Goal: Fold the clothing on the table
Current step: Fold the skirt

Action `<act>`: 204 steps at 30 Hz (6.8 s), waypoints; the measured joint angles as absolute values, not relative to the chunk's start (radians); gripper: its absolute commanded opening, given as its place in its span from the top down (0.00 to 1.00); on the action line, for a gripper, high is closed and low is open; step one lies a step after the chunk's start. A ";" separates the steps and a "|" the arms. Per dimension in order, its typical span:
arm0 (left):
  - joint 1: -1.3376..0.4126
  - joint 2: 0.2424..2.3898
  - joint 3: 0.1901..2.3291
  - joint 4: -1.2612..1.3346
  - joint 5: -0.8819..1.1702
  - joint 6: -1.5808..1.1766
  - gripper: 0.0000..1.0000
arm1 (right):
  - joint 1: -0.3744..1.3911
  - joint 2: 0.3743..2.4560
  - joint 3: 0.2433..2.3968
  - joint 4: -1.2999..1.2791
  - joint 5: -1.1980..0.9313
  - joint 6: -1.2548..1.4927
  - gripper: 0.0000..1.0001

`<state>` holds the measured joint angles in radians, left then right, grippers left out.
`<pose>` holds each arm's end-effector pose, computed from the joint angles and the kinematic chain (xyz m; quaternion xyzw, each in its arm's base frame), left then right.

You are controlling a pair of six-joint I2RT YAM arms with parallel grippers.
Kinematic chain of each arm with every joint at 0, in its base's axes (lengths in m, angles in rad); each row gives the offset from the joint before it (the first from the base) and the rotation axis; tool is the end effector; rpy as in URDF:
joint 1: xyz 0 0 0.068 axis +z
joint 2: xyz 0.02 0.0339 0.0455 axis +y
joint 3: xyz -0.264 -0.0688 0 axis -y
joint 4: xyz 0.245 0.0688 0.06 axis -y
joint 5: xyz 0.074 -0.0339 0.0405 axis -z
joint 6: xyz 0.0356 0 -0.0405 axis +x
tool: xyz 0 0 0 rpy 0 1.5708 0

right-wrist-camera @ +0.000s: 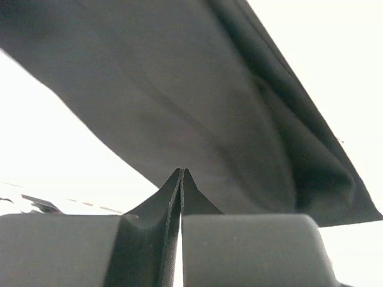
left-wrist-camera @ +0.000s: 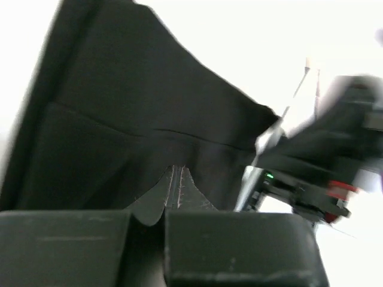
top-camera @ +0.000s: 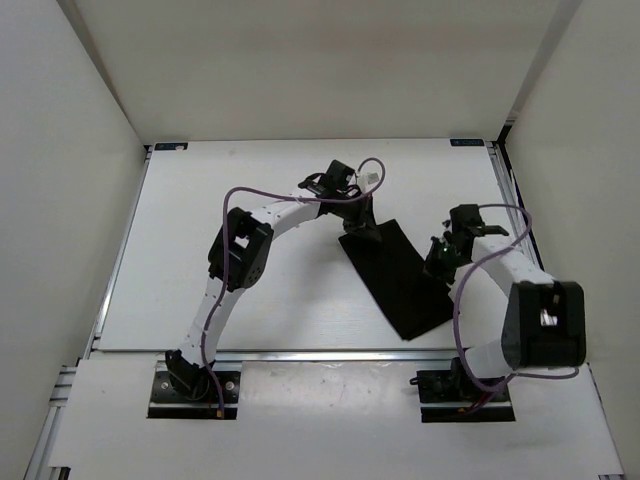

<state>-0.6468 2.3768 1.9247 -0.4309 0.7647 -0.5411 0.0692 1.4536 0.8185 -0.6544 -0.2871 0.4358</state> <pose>0.4004 -0.3333 0.1662 0.1718 0.8656 -0.4662 0.0627 0.2507 0.0275 0.1747 0.1589 0.9672 0.1718 0.0990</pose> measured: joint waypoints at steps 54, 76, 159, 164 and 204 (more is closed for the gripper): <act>-0.516 1.836 1.169 -0.597 0.056 -0.386 1.00 | 0.085 1.434 0.591 -0.257 -0.475 0.524 0.50; -0.522 1.822 1.151 -0.601 0.083 -0.387 1.00 | 0.133 1.693 0.720 -0.072 -0.606 0.541 1.00; -0.546 1.855 1.094 -0.339 0.256 -0.521 0.81 | 0.516 1.858 1.247 -0.347 -0.619 0.626 1.00; -0.538 1.855 1.094 -0.339 0.256 -0.522 0.80 | 0.522 1.879 1.249 -0.340 -0.640 0.630 1.00; -0.463 1.856 1.106 -0.364 0.247 -0.517 0.81 | 0.427 1.807 1.168 -0.145 -0.801 0.792 0.50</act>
